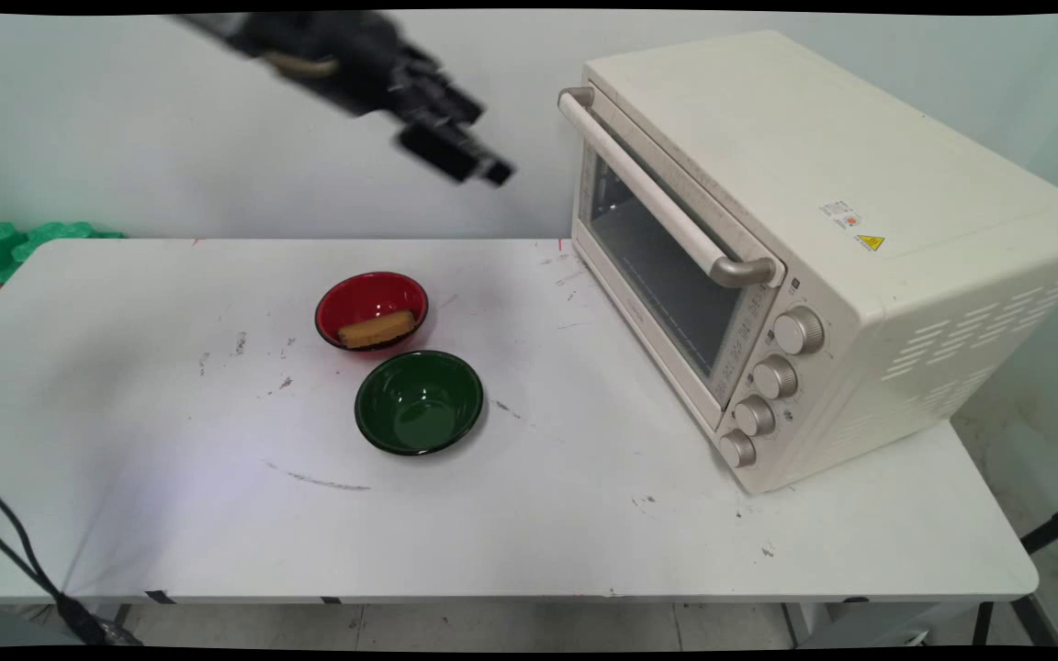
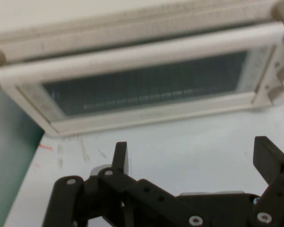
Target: Close the oven
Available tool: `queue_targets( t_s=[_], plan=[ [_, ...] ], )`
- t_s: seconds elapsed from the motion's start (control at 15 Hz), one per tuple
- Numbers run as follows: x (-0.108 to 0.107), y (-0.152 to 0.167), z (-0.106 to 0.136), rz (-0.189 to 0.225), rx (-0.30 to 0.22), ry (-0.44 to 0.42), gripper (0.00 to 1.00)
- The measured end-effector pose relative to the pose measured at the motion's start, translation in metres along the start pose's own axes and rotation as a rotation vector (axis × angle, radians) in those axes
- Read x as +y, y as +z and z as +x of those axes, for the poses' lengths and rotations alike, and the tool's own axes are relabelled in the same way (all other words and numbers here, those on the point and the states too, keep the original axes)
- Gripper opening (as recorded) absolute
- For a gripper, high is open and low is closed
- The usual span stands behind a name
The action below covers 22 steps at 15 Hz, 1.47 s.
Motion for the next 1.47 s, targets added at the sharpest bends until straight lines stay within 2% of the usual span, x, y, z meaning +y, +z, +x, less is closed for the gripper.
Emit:
queue_targets(
  t_s=[0.2,0.47,0.67,1.2,1.27,1.47],
  plan=[
    [0.000,0.037,0.046,0.029,-0.017,0.022,1.00],
    [0.001,0.087,0.085,0.047,-0.061,0.044,1.00],
    [0.002,0.116,0.103,0.051,-0.094,0.060,1.00],
    [0.000,0.164,0.123,0.054,-0.164,0.073,1.00],
    [-0.001,0.169,0.125,0.054,-0.169,0.070,0.00],
    [-0.001,0.179,0.130,0.053,-0.178,0.066,0.00]
  ],
)
